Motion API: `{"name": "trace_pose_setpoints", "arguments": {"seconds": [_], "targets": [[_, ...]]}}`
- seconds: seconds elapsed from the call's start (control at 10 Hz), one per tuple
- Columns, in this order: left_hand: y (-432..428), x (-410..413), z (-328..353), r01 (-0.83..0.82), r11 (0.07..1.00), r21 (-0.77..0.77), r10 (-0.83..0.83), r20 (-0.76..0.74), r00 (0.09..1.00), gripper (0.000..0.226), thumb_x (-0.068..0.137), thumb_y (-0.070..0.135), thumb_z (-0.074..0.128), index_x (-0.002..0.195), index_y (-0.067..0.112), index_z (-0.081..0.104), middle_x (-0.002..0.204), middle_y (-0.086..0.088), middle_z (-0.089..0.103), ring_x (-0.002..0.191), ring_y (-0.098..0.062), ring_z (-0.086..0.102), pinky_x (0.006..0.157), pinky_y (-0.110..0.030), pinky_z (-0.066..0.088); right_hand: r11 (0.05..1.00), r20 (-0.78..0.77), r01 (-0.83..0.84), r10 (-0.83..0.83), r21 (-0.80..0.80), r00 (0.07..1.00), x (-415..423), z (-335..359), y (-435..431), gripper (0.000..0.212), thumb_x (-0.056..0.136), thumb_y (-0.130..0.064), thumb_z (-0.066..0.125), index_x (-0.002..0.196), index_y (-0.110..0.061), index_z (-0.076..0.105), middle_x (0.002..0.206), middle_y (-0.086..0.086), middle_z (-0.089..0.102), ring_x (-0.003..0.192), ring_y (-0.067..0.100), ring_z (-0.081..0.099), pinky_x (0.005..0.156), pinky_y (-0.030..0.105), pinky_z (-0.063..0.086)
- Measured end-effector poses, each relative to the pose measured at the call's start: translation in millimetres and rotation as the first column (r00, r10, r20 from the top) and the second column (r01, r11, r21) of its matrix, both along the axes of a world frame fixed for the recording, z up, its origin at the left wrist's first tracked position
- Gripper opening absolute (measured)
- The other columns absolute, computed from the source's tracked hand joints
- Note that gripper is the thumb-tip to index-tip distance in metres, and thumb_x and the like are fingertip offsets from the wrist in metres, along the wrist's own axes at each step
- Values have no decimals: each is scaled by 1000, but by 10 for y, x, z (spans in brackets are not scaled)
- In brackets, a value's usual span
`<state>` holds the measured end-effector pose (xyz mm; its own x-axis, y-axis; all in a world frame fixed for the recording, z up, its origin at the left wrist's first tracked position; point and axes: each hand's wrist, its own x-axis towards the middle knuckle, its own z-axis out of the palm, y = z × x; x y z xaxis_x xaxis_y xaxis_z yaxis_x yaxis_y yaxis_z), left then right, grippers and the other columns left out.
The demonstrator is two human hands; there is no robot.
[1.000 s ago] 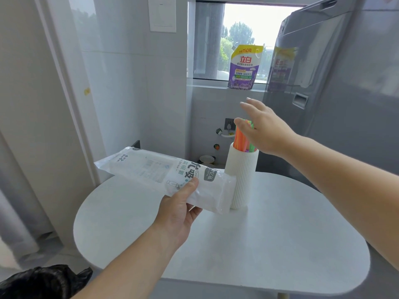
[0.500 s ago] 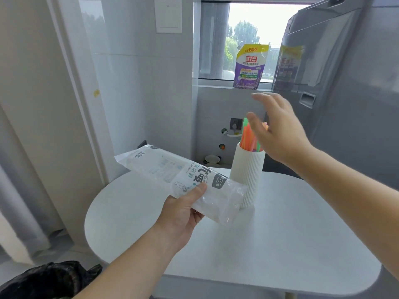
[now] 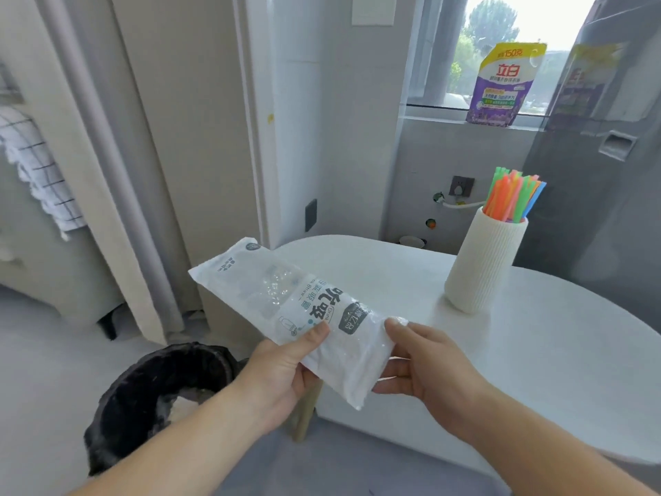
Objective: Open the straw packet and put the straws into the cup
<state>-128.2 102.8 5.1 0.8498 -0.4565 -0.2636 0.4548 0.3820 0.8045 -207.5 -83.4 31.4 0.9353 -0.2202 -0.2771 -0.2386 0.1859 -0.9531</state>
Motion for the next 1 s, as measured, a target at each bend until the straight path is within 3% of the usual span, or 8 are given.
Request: {"name": "trace_pose_setpoints", "arguments": {"seconds": [0.2,0.3,0.4,0.7,0.8,1.0], "targets": [[750,-257,-509,-78,984,162,112,-209,972,54,81,46,75,125,16,71,119,-13,79,112,-33,74,77,-41,65,992,-153,-125,123,-3,981,180,-365,709,32,103,-26,53,107,2,68,84,15,77,68,31,74,61,37,60],[943,-317,-777,-85,970,226,152,-297,943,44,91,50,70,120,18,73,109,-12,81,92,-28,79,63,-34,62,984,-233,-175,164,-28,959,300,-650,970,29,102,-27,51,106,-7,72,78,6,78,66,25,74,63,37,61],[1052,-329,-1059,-89,954,287,197,-371,907,42,91,48,71,118,16,73,94,-12,82,78,-26,76,61,-35,61,981,-313,-191,169,-39,935,459,-899,1156,28,102,-28,53,106,-8,71,74,6,77,63,23,73,62,37,61],[1168,-159,-1309,-135,930,341,282,-426,860,31,100,37,64,110,9,71,88,-14,75,76,-27,74,61,-34,60,959,-408,-250,177,-132,896,848,-1254,1527,34,101,-33,54,115,-4,65,86,9,70,60,16,68,54,27,55],[1171,-173,-1342,-165,927,337,310,-439,843,35,100,40,64,112,8,70,93,-16,74,79,-28,73,68,-38,60,944,-418,-286,197,-163,887,877,-1319,1534,41,100,-42,55,114,-4,65,94,12,70,66,18,67,59,29,57],[1047,-322,-1333,-138,957,256,253,-501,828,55,90,55,72,115,9,58,95,-19,82,84,-29,81,59,-37,64,951,-422,-286,211,-122,882,728,-1329,1325,48,94,-56,58,108,-10,63,97,12,73,73,23,69,69,35,62]]}}
